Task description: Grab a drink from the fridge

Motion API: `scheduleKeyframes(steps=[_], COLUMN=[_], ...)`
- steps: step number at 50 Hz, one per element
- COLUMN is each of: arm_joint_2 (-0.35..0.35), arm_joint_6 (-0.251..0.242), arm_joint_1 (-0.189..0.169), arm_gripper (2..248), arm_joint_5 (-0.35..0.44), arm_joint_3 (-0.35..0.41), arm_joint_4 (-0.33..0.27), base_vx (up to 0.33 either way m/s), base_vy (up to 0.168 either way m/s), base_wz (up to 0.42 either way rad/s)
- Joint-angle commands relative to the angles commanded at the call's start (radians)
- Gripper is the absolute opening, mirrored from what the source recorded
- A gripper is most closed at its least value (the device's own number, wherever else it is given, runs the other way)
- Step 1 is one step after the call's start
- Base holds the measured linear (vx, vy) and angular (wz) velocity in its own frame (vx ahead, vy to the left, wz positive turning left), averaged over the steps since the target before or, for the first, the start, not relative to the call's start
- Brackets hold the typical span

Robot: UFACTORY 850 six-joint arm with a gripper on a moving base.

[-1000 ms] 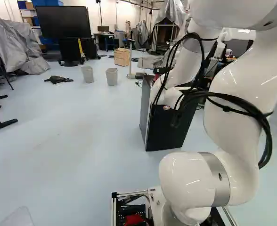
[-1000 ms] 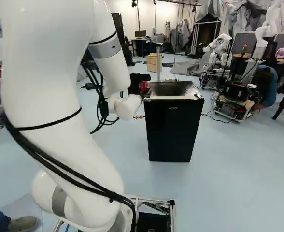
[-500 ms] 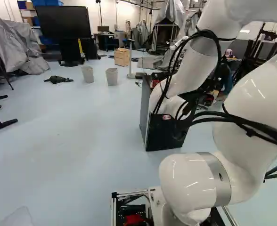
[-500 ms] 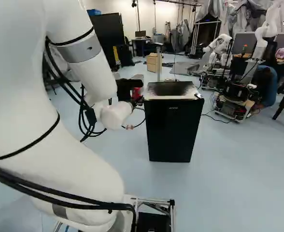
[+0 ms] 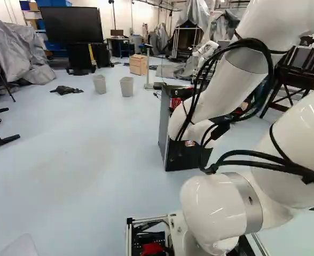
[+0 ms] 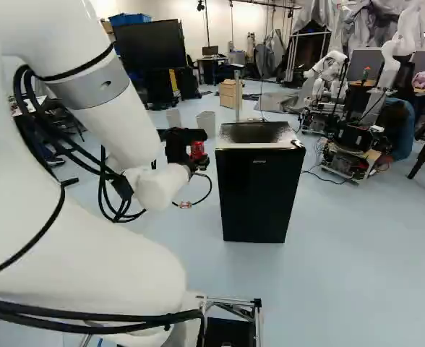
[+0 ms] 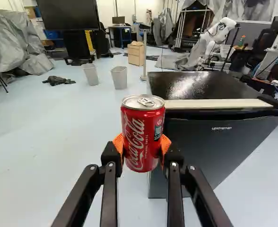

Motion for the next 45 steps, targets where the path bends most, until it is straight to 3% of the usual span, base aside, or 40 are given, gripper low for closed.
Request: scheduleKeyframes(steps=[21, 45], arm_joint_2=[0.053, 0.061], arm_joint_6=[0.000, 0.000], arm_joint_1=[0.017, 0.019], arm_gripper=[96, 96], arm_joint_5=[-0.023, -0.027], arm_joint_3=[0.051, 0.059], arm_joint_4=[0.009, 0.010], base_vx=[0.000, 0.000], base_vy=[0.000, 0.000], base_wz=[0.000, 0.000])
